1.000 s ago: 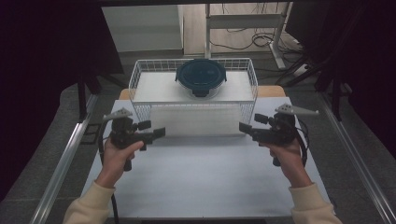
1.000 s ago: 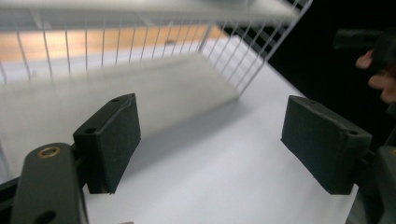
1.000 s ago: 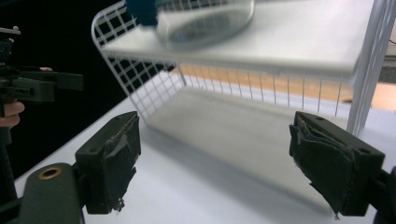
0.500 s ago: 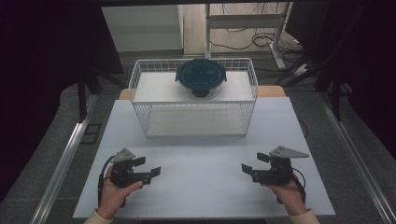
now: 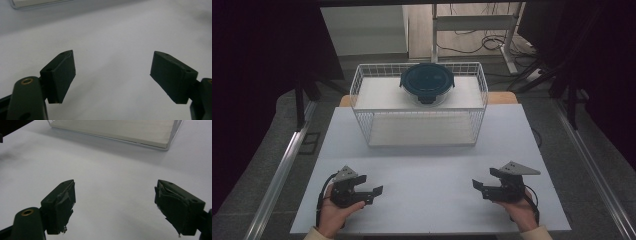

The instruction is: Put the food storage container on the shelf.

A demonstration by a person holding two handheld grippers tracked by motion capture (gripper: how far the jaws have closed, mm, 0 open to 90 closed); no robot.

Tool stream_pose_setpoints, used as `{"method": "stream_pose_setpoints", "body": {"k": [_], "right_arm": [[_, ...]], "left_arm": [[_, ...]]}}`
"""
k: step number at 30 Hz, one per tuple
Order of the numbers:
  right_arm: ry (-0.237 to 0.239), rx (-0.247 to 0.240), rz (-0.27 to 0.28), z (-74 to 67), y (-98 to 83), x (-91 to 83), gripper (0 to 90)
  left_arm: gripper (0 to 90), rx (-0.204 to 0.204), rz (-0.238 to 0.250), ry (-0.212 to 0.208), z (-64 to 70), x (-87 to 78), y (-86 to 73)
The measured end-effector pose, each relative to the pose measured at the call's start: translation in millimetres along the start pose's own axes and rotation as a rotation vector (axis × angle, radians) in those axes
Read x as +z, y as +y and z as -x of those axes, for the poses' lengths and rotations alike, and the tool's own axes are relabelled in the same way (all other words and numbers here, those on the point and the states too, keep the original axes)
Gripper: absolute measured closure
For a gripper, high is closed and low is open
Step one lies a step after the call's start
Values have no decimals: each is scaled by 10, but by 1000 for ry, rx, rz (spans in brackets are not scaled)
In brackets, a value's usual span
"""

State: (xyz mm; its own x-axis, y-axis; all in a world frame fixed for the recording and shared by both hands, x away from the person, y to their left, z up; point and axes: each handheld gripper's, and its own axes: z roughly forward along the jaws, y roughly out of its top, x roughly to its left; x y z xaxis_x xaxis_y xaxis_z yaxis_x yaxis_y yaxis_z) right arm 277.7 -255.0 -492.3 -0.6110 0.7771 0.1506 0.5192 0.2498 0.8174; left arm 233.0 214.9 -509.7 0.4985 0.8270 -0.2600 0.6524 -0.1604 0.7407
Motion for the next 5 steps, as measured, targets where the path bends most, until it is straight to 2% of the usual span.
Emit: {"method": "stream_pose_setpoints", "body": {"k": [5], "right_arm": [[-1,-1,17,7,8,-18,166]], "left_arm": [[195,-8,11,5,-1,3,25]]}}
